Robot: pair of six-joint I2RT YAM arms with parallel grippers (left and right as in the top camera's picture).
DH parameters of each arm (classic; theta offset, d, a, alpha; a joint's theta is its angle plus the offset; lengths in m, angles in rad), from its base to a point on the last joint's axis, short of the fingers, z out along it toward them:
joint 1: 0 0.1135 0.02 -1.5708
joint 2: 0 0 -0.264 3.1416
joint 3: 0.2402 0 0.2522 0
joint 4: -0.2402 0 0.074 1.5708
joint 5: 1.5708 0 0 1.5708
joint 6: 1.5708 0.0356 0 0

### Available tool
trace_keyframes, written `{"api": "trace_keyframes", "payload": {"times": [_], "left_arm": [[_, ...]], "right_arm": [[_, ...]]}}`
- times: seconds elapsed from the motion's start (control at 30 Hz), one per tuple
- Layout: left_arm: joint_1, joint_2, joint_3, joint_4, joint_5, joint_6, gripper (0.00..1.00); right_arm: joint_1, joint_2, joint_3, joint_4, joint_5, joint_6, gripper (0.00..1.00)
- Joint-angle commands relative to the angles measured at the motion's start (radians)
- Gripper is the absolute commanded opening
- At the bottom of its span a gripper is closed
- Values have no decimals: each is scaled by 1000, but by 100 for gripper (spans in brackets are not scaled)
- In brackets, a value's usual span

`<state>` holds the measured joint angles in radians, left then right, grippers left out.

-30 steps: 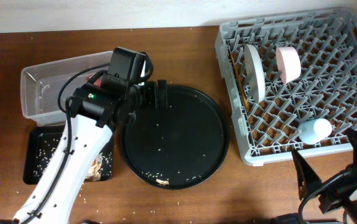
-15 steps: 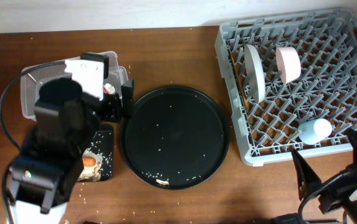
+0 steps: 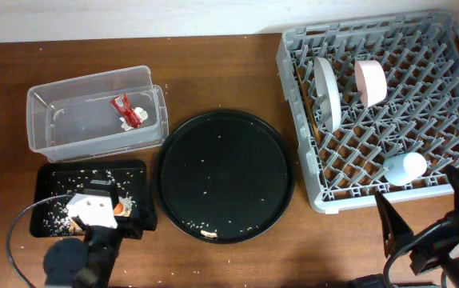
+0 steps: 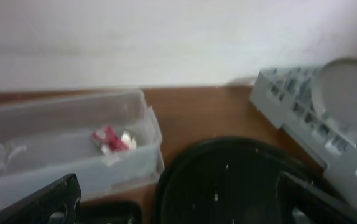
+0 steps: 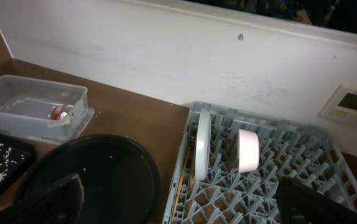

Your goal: Sort waste into correct bins and load items into the dishwasher rack

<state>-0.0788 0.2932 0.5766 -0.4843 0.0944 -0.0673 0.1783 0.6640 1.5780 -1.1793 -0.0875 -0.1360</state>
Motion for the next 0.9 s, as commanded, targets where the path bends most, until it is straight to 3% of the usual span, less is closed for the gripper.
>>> {"api": "trace_keyframes", "payload": {"times": [0.0, 0.17, 0.37, 0.47, 0.57, 0.87], "left_arm": [[6, -119, -115, 65, 20, 16, 99], [6, -278, -288, 113, 26, 16, 99], [6, -288, -362, 113, 14, 16, 99], [6, -288, -509, 263, 15, 16, 99], [5, -288, -546, 369, 14, 16, 99], [5, -287, -546, 369, 14, 16, 99]], "right_arm": [[5, -2, 2, 2, 2, -6, 98], [5, -1, 2, 2, 2, -6, 98], [5, -2, 2, 2, 2, -6, 98], [5, -1, 2, 2, 2, -6, 98], [5, -2, 2, 2, 2, -6, 98], [5, -2, 2, 2, 2, -6, 98]]}}
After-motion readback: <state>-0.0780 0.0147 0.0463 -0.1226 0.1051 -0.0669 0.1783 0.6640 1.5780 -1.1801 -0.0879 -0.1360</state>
